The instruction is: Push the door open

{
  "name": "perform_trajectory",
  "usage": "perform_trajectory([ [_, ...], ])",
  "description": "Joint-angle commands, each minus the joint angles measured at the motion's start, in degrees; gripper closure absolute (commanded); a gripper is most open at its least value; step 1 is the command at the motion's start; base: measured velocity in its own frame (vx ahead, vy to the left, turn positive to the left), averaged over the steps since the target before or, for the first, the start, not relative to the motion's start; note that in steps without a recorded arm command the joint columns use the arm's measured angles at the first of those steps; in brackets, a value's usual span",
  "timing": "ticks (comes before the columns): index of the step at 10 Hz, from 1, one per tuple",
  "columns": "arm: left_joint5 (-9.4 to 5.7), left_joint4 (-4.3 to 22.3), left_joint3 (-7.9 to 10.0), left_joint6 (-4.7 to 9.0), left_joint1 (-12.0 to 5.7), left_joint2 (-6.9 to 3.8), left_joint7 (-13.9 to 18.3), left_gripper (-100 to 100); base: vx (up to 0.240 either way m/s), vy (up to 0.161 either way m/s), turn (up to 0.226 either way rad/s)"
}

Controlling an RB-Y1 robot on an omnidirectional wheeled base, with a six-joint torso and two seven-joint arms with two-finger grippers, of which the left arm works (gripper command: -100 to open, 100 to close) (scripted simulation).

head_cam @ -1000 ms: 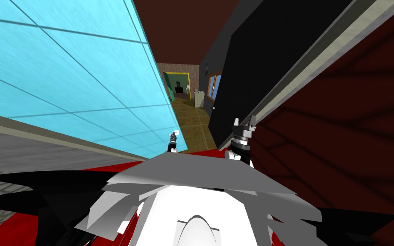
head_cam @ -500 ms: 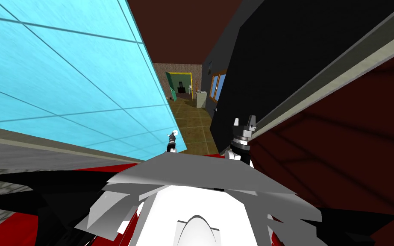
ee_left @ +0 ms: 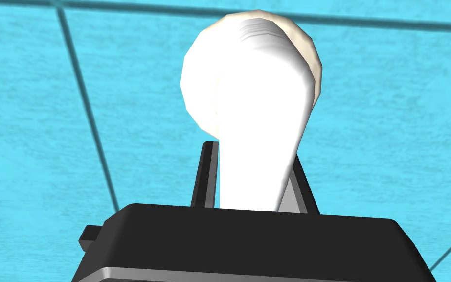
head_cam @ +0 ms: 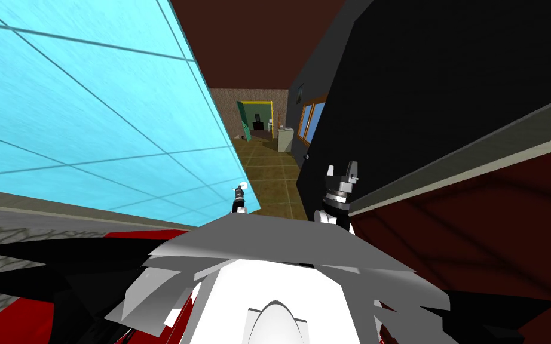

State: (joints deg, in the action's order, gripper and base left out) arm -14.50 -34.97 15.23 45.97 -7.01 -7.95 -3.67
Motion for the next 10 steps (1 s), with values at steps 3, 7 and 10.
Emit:
perform_trajectory([
  [3, -1.79, -0.74, 1.30, 0.05, 0.81, -0.88, -0.86, 100, 0.152, -0.006, 0.068],
  [7, -3.51, -0.07, 2.19, 0.29, 0.61, -1.27, -1.80, 100, 0.207, -0.048, 0.108],
  [10, -4.67, 0.38, 2.78, 0.46, 0.49, -1.53, -2.43, 100, 0.198, -0.033, 0.084],
])
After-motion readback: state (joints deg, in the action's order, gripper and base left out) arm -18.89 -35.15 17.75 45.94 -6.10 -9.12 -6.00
